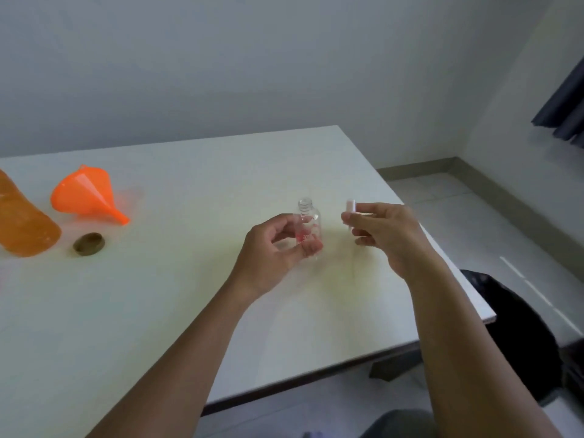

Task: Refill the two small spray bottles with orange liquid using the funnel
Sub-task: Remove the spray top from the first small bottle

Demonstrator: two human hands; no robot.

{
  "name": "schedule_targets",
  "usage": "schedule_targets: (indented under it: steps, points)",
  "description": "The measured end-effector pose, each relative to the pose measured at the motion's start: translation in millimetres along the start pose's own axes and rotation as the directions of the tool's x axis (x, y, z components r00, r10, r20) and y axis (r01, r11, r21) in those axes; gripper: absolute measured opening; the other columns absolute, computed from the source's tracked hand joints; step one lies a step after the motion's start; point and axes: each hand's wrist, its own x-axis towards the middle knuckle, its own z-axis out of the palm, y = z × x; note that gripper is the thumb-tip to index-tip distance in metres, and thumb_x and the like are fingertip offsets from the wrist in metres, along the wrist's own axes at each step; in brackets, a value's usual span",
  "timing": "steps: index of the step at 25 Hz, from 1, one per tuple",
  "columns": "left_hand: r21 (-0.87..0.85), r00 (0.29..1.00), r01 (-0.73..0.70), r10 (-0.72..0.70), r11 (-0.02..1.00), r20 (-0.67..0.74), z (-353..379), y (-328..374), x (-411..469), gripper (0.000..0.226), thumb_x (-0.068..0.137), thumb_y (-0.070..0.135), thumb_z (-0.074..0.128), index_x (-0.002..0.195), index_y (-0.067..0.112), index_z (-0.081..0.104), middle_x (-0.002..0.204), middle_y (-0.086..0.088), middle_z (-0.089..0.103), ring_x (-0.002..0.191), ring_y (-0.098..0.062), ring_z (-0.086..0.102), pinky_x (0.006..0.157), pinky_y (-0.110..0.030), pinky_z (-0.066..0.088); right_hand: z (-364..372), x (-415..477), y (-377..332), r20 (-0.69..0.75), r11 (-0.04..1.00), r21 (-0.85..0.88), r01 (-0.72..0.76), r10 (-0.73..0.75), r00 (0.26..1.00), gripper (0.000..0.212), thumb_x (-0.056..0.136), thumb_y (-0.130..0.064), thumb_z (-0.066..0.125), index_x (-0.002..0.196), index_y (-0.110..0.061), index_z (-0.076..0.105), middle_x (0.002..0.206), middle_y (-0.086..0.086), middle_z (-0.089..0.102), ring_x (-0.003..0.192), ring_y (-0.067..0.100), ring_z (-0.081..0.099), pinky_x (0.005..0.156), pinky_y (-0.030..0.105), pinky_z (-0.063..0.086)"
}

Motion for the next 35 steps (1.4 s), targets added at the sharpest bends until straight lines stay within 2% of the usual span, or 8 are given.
schedule_targets:
  steps: [3, 7, 11, 18, 24, 28, 32, 35]
  points:
    - [0.081, 0.999, -0.015, 0.019, 0.997, -0.051, 10, -5, 4, 0.044, 0.067, 0.035, 0.089, 0.107, 0.024, 0.072, 0.099, 0.010, 0.074, 0.090, -0.011, 0.067, 0.089, -0.029, 0.054, 10, 11, 5, -0.080, 0.994, -0.104, -0.017, 0.009, 0.997, 0.036, 0.074, -0.019, 0.090, 0.105, -0.008, 0.076, 0.084, 0.009, 0.079, 0.064, 0.015, 0.071, 0.072, 0.031, 0.064]
    - [0.084, 0.998, -0.044, 0.047, 0.995, -0.034, 12, -10, 3, 0.052, 0.064, 0.035, 0.090, 0.111, 0.029, 0.069, 0.101, 0.010, 0.073, 0.085, -0.006, 0.061, 0.082, -0.015, 0.049, 22, 16, 5, -0.120, 0.966, -0.255, 0.033, -0.065, 0.991, 0.030, 0.071, -0.026, 0.092, 0.094, -0.012, 0.078, 0.074, 0.006, 0.078, 0.054, 0.010, 0.069, 0.064, 0.023, 0.059]
    - [0.077, 0.996, -0.048, 0.054, 0.996, -0.077, 8, -13, 3, 0.069, 0.054, 0.029, 0.096, 0.118, 0.029, 0.067, 0.102, 0.009, 0.072, 0.088, -0.008, 0.065, 0.086, -0.021, 0.053, 28, 15, -1, -0.125, 0.920, -0.386, 0.066, -0.123, 0.984, 0.029, 0.070, -0.037, 0.091, 0.080, -0.013, 0.079, 0.064, 0.005, 0.073, 0.044, 0.009, 0.059, 0.051, 0.014, 0.051]
    - [0.091, 0.992, -0.080, 0.088, 0.993, -0.090, 7, -15, 1, 0.057, 0.057, 0.027, 0.095, 0.109, 0.024, 0.072, 0.097, 0.004, 0.075, 0.091, -0.013, 0.069, 0.088, -0.026, 0.055, 28, 11, -3, -0.124, 0.940, -0.340, 0.038, -0.085, 0.989, 0.028, 0.082, -0.039, 0.081, 0.064, -0.017, 0.079, 0.058, -0.001, 0.070, 0.045, 0.008, 0.055, 0.058, 0.023, 0.050]
    - [0.116, 0.992, -0.072, 0.083, 0.991, -0.092, 9, -12, -1, 0.052, 0.059, 0.028, 0.094, 0.106, 0.023, 0.073, 0.093, 0.007, 0.074, 0.088, -0.007, 0.068, 0.084, -0.017, 0.053, 24, 8, -4, -0.131, 0.948, -0.318, 0.007, -0.051, 0.990, 0.027, 0.082, -0.040, 0.081, 0.068, -0.017, 0.079, 0.062, 0.002, 0.072, 0.050, 0.011, 0.058, 0.056, 0.023, 0.052]
    - [0.145, 0.995, -0.034, 0.048, 0.989, -0.092, 10, -12, -5, 0.063, 0.058, 0.026, 0.095, 0.115, 0.022, 0.070, 0.101, 0.009, 0.073, 0.095, -0.002, 0.066, 0.088, -0.014, 0.051, 15, -12, -1, -0.214, 0.960, -0.281, -0.006, -0.057, 0.975, 0.020, 0.087, -0.032, 0.078, 0.086, -0.013, 0.080, 0.072, 0.005, 0.075, 0.060, 0.014, 0.065, 0.069, 0.030, 0.060]
    - [0.105, 0.996, 0.005, 0.005, 0.994, -0.094, -2, -17, -22, 0.054, 0.076, 0.010, 0.083, 0.126, 0.019, 0.063, 0.116, 0.004, 0.069, 0.107, -0.004, 0.064, 0.097, -0.017, 0.049, 22, -57, -3, -0.320, 0.935, -0.311, 0.172, -0.273, 0.907, 0.013, 0.095, -0.022, 0.068, 0.099, -0.016, 0.079, 0.080, -0.006, 0.075, 0.068, 0.011, 0.070, 0.075, 0.033, 0.063]
    - [0.060, 0.979, 0.082, -0.069, 0.995, -0.190, -33, -14, -51, 0.035, 0.094, 0.004, 0.057, 0.123, 0.022, 0.064, 0.112, 0.003, 0.070, 0.106, -0.009, 0.066, 0.095, -0.020, 0.051, 46, -102, -5, -0.238, 0.900, -0.276, 0.336, -0.403, 0.884, 0.012, 0.095, -0.022, 0.069, 0.101, -0.019, 0.078, 0.084, -0.009, 0.075, 0.072, 0.007, 0.071, 0.065, 0.013, 0.057]
